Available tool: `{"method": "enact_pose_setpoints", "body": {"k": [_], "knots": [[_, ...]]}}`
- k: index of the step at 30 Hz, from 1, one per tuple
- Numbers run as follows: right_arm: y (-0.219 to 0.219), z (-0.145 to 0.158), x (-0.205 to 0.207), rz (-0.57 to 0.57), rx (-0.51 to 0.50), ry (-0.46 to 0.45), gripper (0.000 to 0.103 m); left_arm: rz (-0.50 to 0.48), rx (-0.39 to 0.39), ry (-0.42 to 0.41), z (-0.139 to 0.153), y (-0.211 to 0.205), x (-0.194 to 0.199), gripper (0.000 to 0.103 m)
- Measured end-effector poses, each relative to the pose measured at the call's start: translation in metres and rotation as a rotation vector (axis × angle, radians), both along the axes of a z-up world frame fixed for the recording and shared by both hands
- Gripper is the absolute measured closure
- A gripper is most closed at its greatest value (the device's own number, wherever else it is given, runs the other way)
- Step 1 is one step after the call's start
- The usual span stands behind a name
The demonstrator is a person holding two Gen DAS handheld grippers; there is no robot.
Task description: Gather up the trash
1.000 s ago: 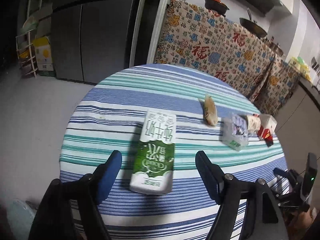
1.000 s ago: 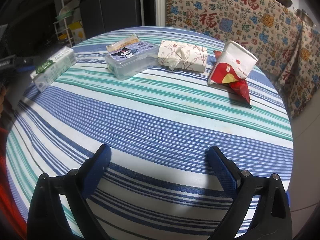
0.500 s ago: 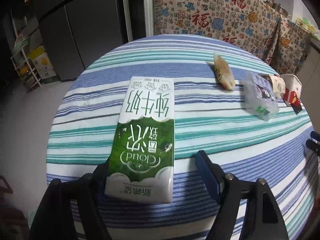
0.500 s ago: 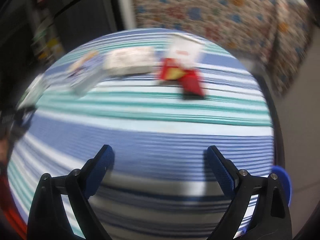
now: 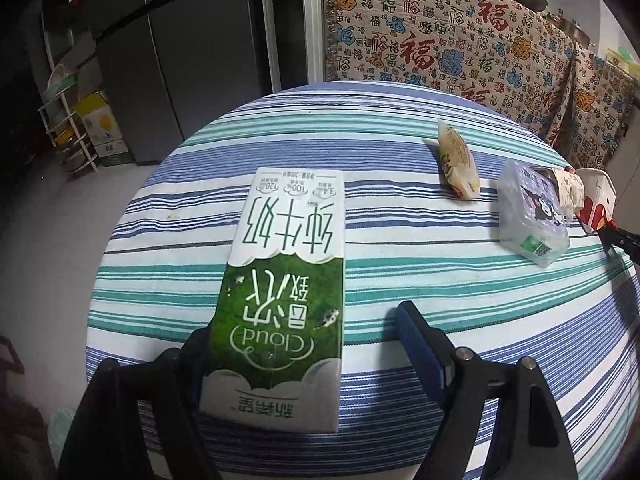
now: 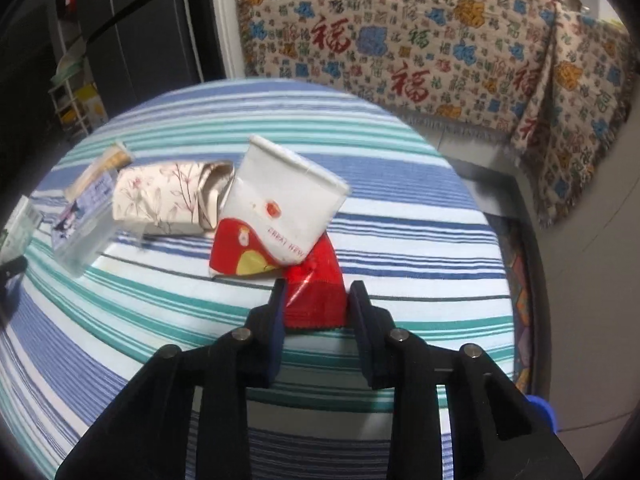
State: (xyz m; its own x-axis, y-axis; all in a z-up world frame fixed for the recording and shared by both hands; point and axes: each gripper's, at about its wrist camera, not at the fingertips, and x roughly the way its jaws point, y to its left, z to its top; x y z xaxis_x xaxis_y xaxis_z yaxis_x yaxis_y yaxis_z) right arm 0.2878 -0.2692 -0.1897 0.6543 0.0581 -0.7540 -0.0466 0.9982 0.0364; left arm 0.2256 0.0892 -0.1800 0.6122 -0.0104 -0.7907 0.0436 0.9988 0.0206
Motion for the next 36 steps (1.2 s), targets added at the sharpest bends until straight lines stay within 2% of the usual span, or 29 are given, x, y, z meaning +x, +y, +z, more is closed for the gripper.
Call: {"method": "enact_pose_setpoints", "body": {"k": [2,7,14,17,20,22,24,26,28,32,34,36], "knots": [[0.005,0.012,-0.011,0.011,0.015,-0.019,0.087,0.002,0.002,0.0,0.0,-0.001,0.0,0.021],[0.028,0.039,-0.059,0.11,0.063,-0.06,0.089,0.013,0.007,0.002,0.001,-0.004,-0.002,0.021],[0.043,0.005,-0.089,0.165,0.057,0.087,0.086,-0.007,-0.001,0.0,0.001,-0.005,-0.014,0.021],[0.035,0.004,-0.088,0.143,0.053,0.074,0.052,-0.023,-0.006,0.0,0.001,-0.004,-0.017,0.021],[0.023,0.012,-0.081,0.1,0.115,0.048,0.05,-0.039,-0.012,0.001,0.001,-0.004,-0.017,0.022],[0.024,0.014,-0.071,0.115,0.145,0.059,0.05,-0.052,-0.009,0.01,0.003,-0.005,-0.016,0.022],[0.03,0.018,-0.06,0.132,0.116,0.07,0.048,-0.043,-0.019,-0.001,0.009,0.001,-0.019,0.022],[0.037,0.023,-0.053,0.169,0.099,0.085,0.039,-0.055,-0.065,0.0,0.015,0.008,-0.021,0.022],[0.042,0.022,-0.046,0.192,0.071,0.104,0.039,-0.064,-0.076,0.007,0.015,0.011,-0.018,0.022],[0.051,0.01,-0.033,0.192,0.051,0.133,0.043,-0.062,-0.042,0.021,0.012,0.007,-0.007,0.022],[0.052,0.009,-0.031,0.183,0.044,0.125,0.052,-0.059,-0.031,0.01,0.015,0.006,-0.008,0.022],[0.051,0.012,-0.032,0.173,0.051,0.107,0.074,-0.067,-0.023,-0.009,0.021,0.004,-0.011,0.022]]}}
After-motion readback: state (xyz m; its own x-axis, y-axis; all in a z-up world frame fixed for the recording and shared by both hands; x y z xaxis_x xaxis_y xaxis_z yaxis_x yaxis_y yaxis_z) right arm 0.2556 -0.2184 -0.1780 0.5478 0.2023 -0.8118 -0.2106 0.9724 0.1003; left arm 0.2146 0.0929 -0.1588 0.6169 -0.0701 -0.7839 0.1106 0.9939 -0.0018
